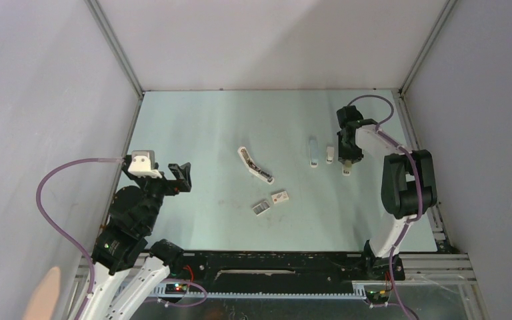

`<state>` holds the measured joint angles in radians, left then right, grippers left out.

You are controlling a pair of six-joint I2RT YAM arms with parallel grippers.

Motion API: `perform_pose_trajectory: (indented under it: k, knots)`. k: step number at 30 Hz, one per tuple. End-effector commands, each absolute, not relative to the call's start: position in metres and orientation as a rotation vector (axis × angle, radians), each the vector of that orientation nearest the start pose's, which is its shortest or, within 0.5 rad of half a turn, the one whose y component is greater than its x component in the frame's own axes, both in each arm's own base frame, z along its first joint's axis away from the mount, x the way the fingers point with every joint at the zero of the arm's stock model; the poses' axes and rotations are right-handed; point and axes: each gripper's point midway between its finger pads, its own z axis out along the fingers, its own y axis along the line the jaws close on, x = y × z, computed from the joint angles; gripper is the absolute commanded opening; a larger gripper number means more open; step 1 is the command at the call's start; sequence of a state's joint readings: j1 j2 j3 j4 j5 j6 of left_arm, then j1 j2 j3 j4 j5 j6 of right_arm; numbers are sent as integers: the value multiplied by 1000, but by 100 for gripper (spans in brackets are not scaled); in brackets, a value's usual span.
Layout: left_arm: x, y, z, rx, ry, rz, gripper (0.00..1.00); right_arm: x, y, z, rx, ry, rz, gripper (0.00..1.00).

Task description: Load the staples into the stapler

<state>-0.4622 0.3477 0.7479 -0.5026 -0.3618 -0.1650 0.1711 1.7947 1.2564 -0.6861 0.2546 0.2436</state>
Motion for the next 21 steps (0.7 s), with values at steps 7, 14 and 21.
perform_pose_trajectory:
  k: [7,14,21]
  knots:
    - [215,-44,291,-21,1651,-175,100,391,37,83,110,2628,-197,52]
    - [215,-45,292,-21,1652,-175,100,385,94,138,-82,2476,-112,69]
    - [215,-45,291,-18,1657,-175,100,370,224,142,-490,2331,131,76]
